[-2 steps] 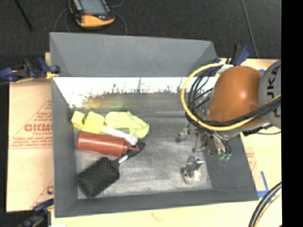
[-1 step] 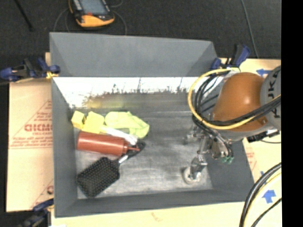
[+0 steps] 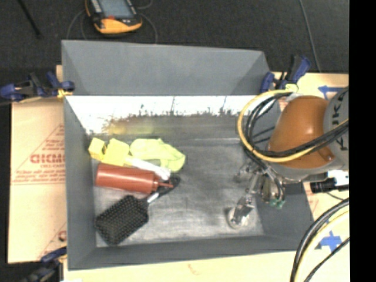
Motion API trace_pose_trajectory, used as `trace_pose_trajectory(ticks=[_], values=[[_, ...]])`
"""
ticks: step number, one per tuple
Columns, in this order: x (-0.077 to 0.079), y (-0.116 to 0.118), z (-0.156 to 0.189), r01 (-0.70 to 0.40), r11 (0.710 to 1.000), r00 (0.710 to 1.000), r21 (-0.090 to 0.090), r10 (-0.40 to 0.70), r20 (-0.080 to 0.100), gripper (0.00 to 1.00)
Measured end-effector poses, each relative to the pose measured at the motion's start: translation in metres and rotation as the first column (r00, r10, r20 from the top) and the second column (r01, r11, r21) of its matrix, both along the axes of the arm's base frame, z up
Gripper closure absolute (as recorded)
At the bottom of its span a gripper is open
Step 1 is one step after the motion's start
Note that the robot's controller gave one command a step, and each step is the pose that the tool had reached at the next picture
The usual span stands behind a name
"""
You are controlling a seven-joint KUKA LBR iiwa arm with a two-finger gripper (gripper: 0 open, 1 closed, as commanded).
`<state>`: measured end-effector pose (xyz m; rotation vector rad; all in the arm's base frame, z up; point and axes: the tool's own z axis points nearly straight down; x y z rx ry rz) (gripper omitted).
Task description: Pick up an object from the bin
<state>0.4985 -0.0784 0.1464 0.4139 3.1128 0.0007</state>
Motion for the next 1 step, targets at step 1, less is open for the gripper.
trace_pose_trajectory(ticks=[1], values=[[0.0028, -0.0109, -0.0739, -0.485, 0.875, 0.875, -0.002, 0.485, -0.001, 1.0]])
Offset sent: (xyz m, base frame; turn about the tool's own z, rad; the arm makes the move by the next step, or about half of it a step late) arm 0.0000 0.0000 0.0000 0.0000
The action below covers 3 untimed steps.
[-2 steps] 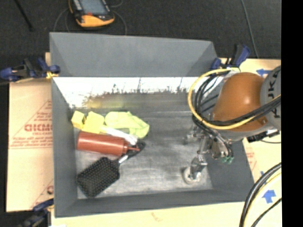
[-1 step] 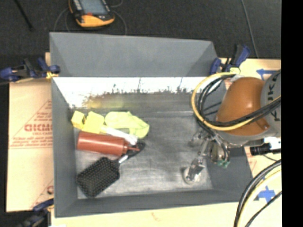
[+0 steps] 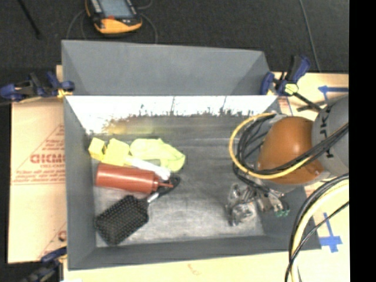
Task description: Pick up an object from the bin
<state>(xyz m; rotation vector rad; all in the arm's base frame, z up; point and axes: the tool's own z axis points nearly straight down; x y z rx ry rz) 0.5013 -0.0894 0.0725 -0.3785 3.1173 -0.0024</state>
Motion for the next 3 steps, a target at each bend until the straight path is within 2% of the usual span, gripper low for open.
trace_pose_trajectory(ticks=[1, 2, 3], values=[[0.001, 0.0, -0.001, -0.001, 1.0, 1.0, 0.0, 0.001, 0.004, 0.0], [0.001, 0.0, -0.001, -0.001, 1.0, 1.0, 0.0, 0.001, 0.004, 0.0], [0.003, -0.016, -0.001, -0.088, 0.996, 0.996, 0.002, 0.088, 0.006, 0.0]])
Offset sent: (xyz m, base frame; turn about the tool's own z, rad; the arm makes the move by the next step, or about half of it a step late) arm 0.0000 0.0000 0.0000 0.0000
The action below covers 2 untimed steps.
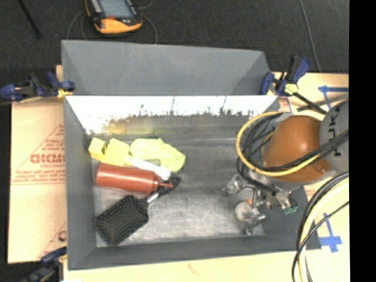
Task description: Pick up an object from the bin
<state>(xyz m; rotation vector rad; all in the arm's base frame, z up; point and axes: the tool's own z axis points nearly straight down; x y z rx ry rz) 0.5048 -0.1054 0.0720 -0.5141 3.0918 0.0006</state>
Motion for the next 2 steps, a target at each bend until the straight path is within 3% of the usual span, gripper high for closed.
trace_pose_trajectory(ticks=[1, 2], values=[[0.013, -0.038, 0.0, -0.235, 0.972, 0.972, 0.001, 0.235, -0.004, 0.0], [0.042, -0.038, 0.001, -0.188, 0.982, 0.982, -0.003, 0.188, 0.0, 1.0]])
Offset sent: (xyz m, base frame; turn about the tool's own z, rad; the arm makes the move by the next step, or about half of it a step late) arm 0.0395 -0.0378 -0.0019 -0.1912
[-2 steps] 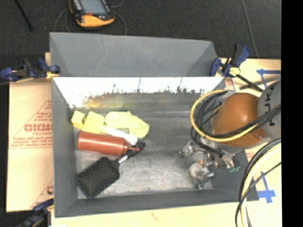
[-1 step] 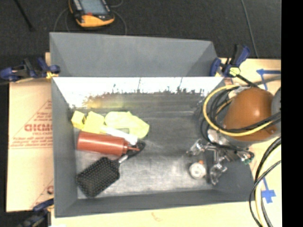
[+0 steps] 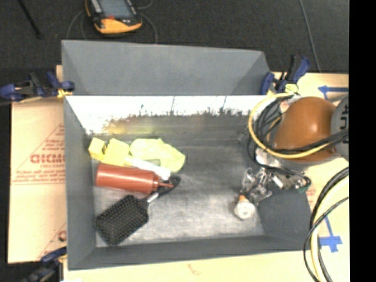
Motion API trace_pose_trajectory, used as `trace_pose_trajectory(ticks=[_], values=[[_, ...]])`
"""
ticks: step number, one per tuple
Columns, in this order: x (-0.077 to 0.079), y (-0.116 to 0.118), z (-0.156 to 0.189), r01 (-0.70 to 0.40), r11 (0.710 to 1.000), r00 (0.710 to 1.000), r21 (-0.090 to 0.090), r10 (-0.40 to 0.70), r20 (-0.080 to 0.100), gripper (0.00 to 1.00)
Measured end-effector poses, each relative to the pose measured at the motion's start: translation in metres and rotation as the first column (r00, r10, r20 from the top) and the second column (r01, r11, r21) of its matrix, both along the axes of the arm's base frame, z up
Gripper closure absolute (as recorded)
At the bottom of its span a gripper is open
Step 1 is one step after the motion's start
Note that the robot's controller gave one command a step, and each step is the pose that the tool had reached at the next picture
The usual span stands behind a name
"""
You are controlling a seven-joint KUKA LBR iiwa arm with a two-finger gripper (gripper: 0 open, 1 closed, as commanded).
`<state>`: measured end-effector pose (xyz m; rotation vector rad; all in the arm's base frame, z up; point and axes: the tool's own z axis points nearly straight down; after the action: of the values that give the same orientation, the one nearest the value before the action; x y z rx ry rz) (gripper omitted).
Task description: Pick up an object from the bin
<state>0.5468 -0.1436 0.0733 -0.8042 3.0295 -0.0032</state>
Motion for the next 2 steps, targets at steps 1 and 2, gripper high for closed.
trace_pose_trajectory(ticks=[1, 2], values=[[0.0006, 0.0011, -0.0004, 0.003, 1.0, 1.0, 0.002, -0.003, 0.002, 0.0], [0.0007, 0.0013, -0.0004, 0.003, 1.0, 1.0, 0.002, -0.003, 0.002, 0.0]])
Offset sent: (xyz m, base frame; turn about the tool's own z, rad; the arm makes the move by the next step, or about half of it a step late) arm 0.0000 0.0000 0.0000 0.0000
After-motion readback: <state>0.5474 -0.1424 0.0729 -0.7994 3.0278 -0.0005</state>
